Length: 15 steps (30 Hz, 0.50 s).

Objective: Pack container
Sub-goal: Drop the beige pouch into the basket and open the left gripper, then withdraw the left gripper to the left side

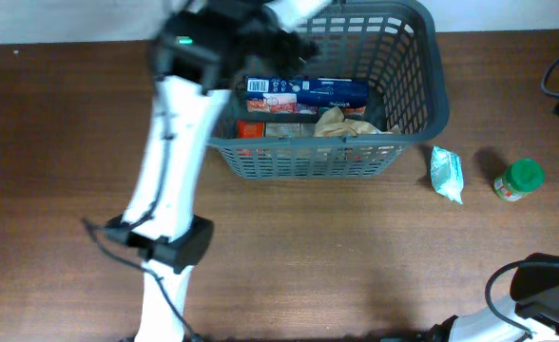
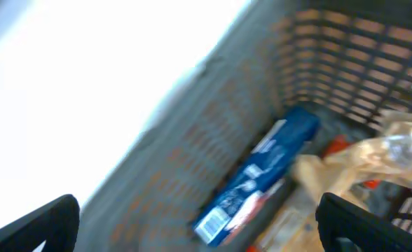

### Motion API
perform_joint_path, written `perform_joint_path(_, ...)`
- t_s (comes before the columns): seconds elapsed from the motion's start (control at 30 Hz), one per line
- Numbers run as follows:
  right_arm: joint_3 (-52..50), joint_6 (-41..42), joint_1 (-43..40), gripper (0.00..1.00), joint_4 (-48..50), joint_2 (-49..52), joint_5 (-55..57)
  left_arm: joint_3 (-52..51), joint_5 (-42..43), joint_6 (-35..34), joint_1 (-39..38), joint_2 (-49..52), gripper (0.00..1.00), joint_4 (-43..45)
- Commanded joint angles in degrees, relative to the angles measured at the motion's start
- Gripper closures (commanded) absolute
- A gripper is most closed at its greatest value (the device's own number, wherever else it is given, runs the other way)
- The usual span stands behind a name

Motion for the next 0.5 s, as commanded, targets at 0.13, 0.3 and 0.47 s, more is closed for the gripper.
perform_joint_path(0.13, 0.4, 0.4, -0.3, 0.01, 0.2, 0.0, -0.4, -0.4, -13.5, -4.9, 9.2, -10.1, 0.01, -3.2)
perform_joint_path(0.3, 0.4, 0.4, -0.3, 0.01, 0.5, 0.0, -0.8, -9.1, -16.8, -8.4, 20.0, -16.7, 0.01, -2.2)
perform_joint_path(0.47, 0.4, 0.4, -0.3, 0.01, -1.4, 0.0, -11.3, -16.6, -11.7, -16.0, 32.6, -19.1, 0.01, -6.0)
